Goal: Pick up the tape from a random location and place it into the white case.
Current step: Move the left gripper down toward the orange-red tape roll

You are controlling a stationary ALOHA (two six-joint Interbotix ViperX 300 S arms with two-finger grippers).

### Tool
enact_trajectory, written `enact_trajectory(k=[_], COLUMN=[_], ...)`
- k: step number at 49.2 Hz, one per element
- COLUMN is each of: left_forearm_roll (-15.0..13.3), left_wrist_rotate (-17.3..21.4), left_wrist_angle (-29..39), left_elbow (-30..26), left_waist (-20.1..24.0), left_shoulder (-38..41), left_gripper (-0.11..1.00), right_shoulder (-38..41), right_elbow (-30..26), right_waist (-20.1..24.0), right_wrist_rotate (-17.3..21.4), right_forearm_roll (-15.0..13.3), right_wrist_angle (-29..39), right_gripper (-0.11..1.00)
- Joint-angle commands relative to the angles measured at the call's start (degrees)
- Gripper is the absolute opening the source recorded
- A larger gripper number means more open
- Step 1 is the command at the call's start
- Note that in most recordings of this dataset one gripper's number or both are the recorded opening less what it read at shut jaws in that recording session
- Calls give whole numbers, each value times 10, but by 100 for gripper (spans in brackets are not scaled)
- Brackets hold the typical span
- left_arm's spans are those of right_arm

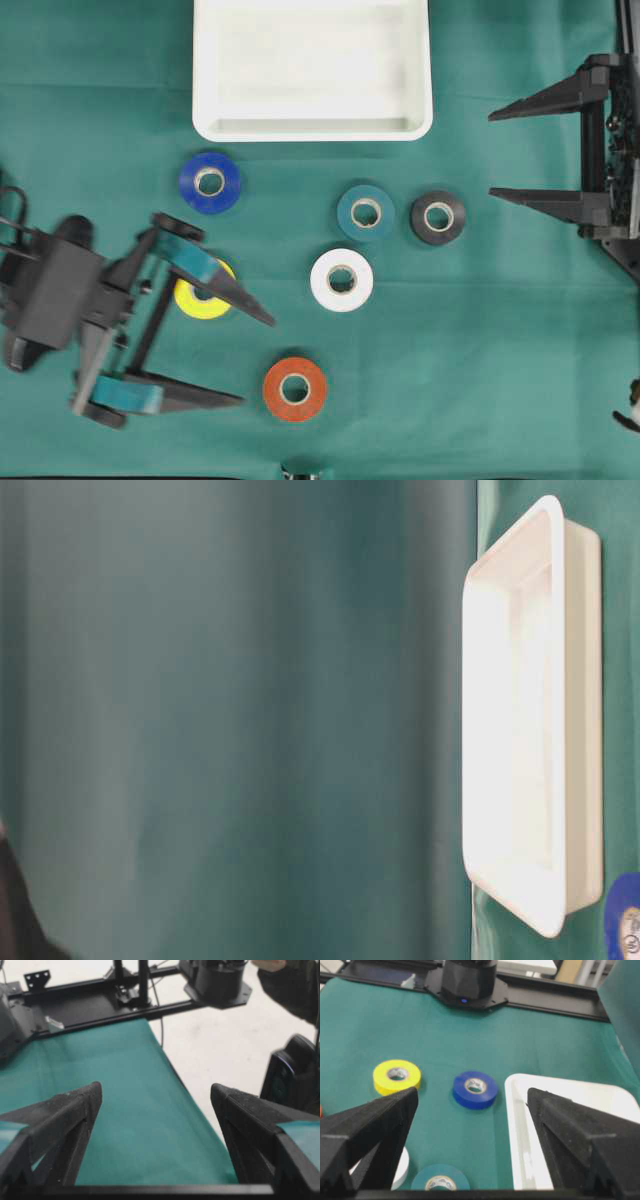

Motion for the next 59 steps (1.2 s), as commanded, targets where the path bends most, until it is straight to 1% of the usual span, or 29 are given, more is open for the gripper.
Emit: enact_trajectory(k=[1,11,21,26,33,38,50,59], left_forearm_roll=[0,0,0,-2,-2,-2,-2,0], left_wrist_rotate=[1,1,-3,-5,-21,-27,-32,-44], left_wrist_angle=[10,47,74,106,195,275,439,564], left_elbow=[-47,-97,-113,-123,-160,-196,-308,-395], left_waist=[-3,-3,-3,-3,-1,4,11,12], left_shoulder=[20,58,66,67,77,94,158,206], left_gripper=[99,99,99,99,99,99,99,99], right_shoulder=[4,4,4,4,4,4,4,5], right_elbow=[-16,-16,-16,-17,-17,-17,-17,-17], right_waist=[-1,-1,0,-1,-1,-1,-1,-1], right_wrist_rotate=[1,1,1,1,1,1,1,1], right_forearm_roll=[0,0,0,0,-1,0,-1,-1], right_wrist_angle=[-1,4,7,7,7,7,13,18], right_gripper=[90,90,90,90,90,90,90,90])
